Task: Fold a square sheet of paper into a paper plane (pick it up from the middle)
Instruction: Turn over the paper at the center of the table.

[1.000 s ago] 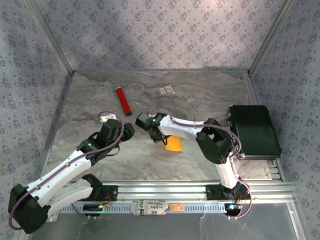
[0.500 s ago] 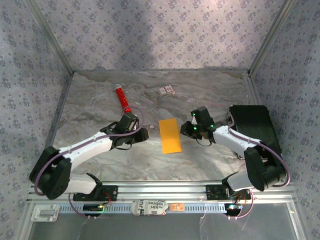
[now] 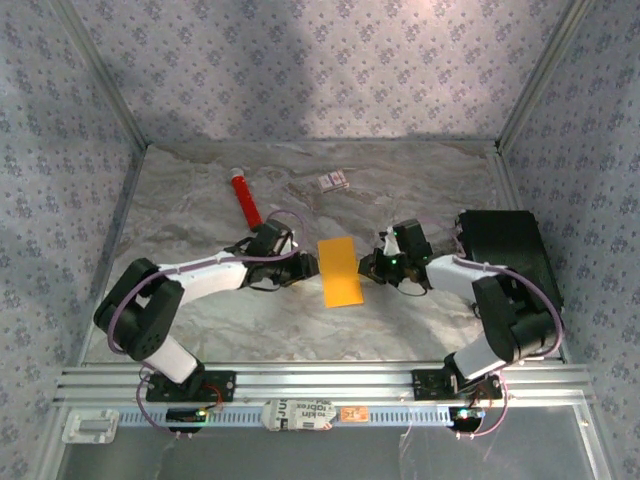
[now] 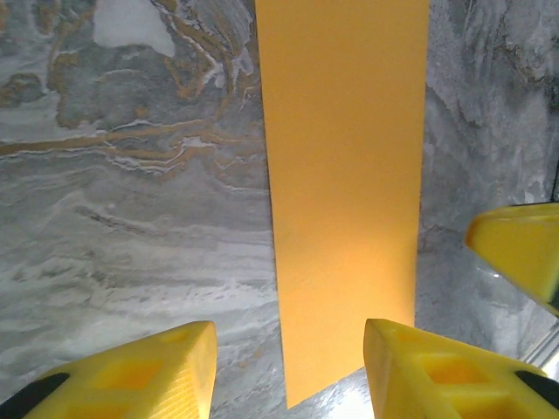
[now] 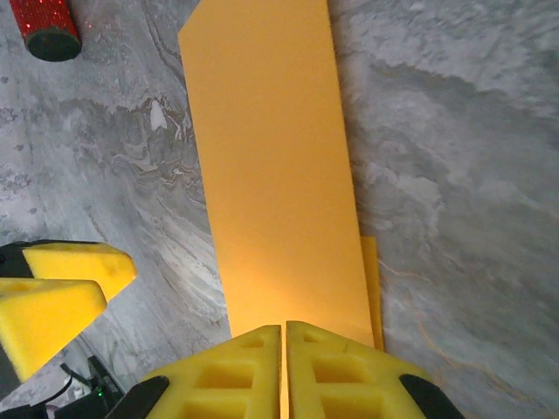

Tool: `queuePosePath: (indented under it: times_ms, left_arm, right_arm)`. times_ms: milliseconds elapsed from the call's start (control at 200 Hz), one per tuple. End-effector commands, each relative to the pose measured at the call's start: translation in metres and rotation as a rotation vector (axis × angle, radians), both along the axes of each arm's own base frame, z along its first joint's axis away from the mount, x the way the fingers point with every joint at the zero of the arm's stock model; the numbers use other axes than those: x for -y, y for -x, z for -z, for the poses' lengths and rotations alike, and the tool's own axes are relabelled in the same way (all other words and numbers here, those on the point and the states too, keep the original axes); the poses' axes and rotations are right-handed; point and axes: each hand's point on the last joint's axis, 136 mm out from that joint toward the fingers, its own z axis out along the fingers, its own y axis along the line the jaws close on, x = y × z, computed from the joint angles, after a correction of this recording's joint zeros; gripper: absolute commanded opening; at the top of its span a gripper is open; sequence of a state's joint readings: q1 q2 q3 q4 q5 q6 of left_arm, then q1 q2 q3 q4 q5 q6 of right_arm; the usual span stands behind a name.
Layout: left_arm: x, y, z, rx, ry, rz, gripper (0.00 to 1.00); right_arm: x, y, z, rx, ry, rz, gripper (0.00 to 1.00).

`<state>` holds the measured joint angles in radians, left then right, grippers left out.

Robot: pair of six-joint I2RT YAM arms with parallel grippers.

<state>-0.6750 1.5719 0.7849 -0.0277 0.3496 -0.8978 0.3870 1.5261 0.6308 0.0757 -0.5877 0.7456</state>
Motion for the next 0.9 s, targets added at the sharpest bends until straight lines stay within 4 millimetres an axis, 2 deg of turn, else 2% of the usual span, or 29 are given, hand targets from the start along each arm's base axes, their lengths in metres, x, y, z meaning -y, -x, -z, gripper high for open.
queuePosePath:
  times_ms: [0,155,355,440,670,894]
  left_arm:
    - [0.016,-0.003,-0.007,-0.014,0.07,0.006,0.47]
    - [0.019,-0.002,0.0,-0.04,0.084,0.006,0.48]
    - [0.023,-0.003,0.005,-0.06,0.099,0.006,0.49]
    - [0.025,-0.004,0.006,-0.067,0.102,0.009,0.49]
    - [0.031,-0.008,0.014,-0.09,0.11,0.004,0.48]
    - [0.038,-0.01,0.017,-0.105,0.135,0.006,0.39]
  right_arm:
    - [-0.017,-0.006,-0.007,0.005,-0.064,-0.053,0.11]
    - [-0.017,-0.003,0.01,-0.035,-0.051,-0.059,0.1]
    - [0.002,0.015,0.049,-0.142,0.027,-0.011,0.1]
    - [0.007,0.022,0.06,-0.175,0.025,0.019,0.1]
    - [0.014,0.028,0.068,-0.206,0.045,0.065,0.1]
    - [0.016,0.027,0.069,-0.21,0.054,0.072,0.1]
